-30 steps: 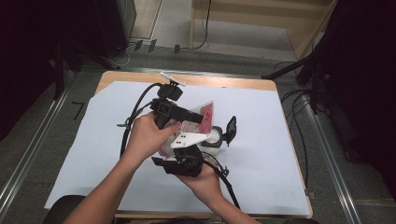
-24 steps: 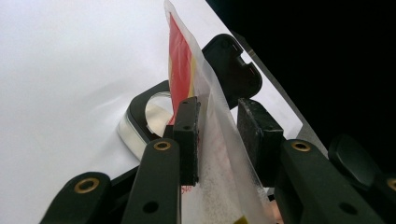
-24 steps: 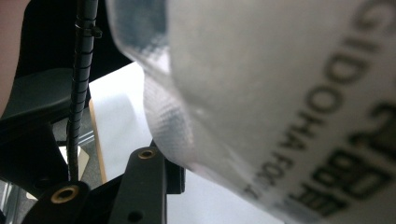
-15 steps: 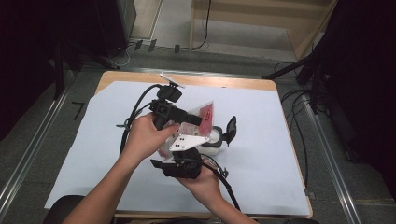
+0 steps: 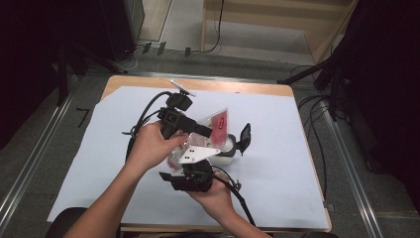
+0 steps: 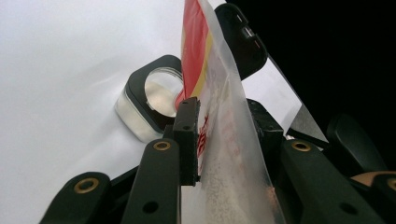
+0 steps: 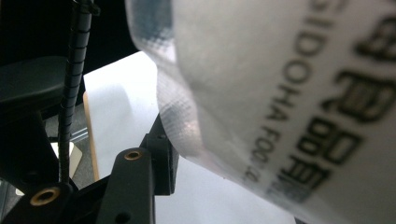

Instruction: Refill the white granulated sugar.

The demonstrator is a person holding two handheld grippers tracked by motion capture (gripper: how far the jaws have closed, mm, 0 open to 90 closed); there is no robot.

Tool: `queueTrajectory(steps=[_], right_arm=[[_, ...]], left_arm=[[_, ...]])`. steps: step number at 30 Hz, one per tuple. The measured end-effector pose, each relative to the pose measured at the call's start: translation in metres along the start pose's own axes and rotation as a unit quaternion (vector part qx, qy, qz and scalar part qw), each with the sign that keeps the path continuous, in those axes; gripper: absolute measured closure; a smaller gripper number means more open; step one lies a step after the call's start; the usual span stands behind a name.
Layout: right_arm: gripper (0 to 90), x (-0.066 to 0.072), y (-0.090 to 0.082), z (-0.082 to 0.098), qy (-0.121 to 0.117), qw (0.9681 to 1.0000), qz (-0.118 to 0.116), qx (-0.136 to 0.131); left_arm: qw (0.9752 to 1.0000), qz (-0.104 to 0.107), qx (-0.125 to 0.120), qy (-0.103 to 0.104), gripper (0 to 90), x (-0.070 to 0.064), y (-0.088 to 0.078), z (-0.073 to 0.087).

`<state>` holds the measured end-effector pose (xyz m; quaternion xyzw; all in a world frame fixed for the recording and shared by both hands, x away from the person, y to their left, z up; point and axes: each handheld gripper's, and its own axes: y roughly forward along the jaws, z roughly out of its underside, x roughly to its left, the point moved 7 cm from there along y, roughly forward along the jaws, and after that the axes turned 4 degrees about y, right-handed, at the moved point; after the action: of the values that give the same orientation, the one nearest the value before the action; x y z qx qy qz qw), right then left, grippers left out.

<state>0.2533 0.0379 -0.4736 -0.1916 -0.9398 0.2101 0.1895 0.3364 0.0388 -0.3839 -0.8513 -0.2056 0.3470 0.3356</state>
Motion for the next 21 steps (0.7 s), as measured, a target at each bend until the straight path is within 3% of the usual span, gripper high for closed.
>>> queueTrajectory(steps=[8, 21], right_arm=[[55.6, 0.0002, 0.003, 0.0046, 0.0, 1.0, 0.0, 0.005], [56.8, 0.0, 0.0063, 0.0105, -0.02, 0.9997, 0.003, 0.013]], left_arm=[[0.9999, 0.0, 0.011, 0.002, 70.1, 0.0014, 0.0022, 0.0029], [0.9998, 0.002, 0.022, 0.001, 70.1, 0.0017, 0.0037, 0.0058]])
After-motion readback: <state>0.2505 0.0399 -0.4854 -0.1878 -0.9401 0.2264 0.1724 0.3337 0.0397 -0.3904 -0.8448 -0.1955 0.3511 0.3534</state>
